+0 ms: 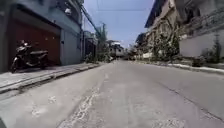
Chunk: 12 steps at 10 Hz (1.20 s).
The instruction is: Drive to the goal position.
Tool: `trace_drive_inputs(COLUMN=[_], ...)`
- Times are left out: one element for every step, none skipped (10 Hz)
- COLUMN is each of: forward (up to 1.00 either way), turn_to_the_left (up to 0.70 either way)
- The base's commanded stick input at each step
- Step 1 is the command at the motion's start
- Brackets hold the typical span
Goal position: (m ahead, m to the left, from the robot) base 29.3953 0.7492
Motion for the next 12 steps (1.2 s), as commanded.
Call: trace_drive_inputs(forward=[1.00,1.00,1.00,1.00,1.00,1.00,1.00,1.00,1.00,1.00,1.00,1.00], turn_to_the_left=[0.00,0.00,0.00,0.00,0.00,0.00,0.00,0.00,0.00,0.00,0.00,0.00])
